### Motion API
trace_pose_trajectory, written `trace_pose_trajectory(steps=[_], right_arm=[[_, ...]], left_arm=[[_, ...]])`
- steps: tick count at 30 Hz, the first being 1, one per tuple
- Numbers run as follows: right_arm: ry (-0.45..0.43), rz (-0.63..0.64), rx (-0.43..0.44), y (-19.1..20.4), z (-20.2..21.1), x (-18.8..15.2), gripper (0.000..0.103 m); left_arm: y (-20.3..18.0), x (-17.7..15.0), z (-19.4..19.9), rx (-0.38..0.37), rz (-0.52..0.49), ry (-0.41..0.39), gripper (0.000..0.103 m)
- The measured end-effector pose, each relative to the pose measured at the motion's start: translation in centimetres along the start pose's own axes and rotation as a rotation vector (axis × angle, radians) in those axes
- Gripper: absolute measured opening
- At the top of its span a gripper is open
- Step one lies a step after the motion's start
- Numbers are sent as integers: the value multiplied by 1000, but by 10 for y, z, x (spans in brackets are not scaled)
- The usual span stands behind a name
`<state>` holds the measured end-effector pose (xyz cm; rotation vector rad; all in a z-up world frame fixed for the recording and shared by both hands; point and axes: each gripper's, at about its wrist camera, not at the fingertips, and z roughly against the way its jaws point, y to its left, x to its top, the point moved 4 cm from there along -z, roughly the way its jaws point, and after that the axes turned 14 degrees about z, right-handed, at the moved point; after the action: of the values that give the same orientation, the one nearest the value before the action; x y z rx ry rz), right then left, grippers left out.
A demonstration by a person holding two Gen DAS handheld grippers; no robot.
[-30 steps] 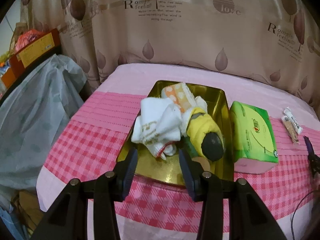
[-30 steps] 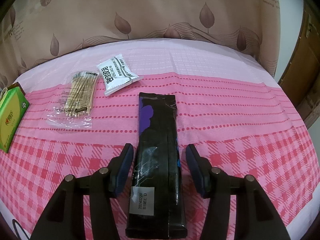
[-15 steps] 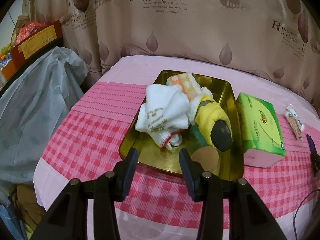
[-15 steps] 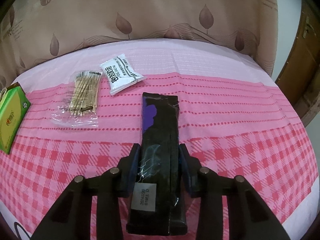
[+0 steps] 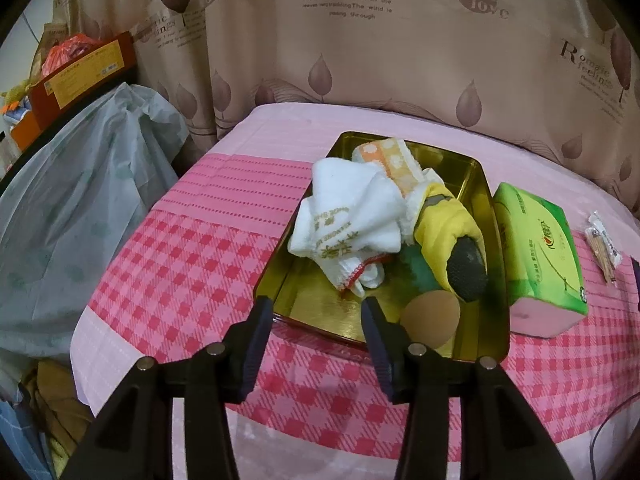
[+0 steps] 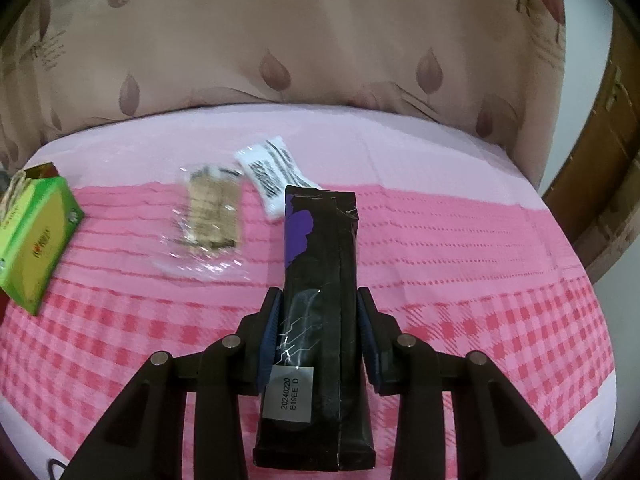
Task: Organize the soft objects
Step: 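Carry the black pouch with the right gripper over the tin and lower it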
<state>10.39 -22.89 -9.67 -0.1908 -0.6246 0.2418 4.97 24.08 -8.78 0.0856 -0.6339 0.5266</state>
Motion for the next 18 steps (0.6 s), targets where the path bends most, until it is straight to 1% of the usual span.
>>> trace_pose_trajectory(steps=[7,13,18], right_arm=[[-49,46,63,36,24,34,33],[-100,122,133,84,46,69,33],[-128,173,228,134,61,97,33]], left_arm=[[2,0,-1,9,11,0,49],[11,3,-1,28,49,-5,49],[20,6,-1,31,95,-1,49]])
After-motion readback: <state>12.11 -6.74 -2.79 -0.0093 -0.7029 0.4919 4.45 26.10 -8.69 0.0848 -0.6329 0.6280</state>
